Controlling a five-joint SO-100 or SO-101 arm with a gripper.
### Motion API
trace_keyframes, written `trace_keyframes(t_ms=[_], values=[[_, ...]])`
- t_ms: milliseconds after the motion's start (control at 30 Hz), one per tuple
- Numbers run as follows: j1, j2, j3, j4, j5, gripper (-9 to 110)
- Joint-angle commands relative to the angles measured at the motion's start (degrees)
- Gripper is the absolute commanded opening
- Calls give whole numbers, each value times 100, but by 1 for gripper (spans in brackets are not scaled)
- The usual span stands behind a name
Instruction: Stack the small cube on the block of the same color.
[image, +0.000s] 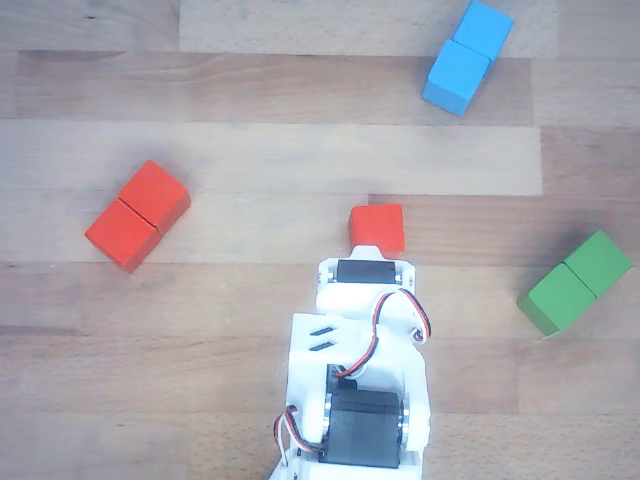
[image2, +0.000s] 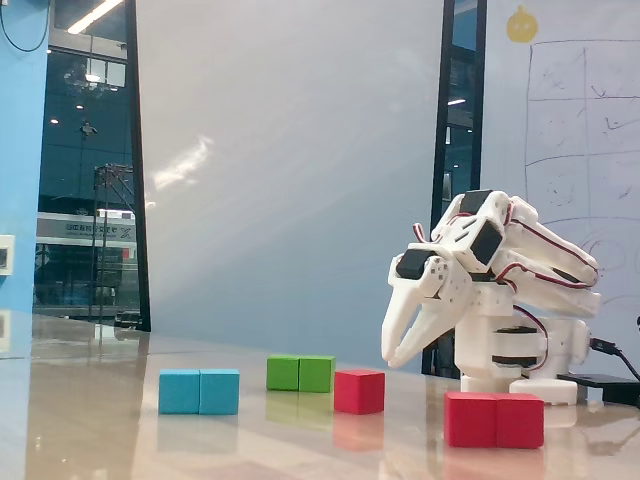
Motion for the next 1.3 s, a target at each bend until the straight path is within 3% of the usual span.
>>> trace_keyframes(t_ms=[0, 1267], values=[[0, 167, -70, 26, 18, 0], [9, 114, -281, 18, 53, 0]])
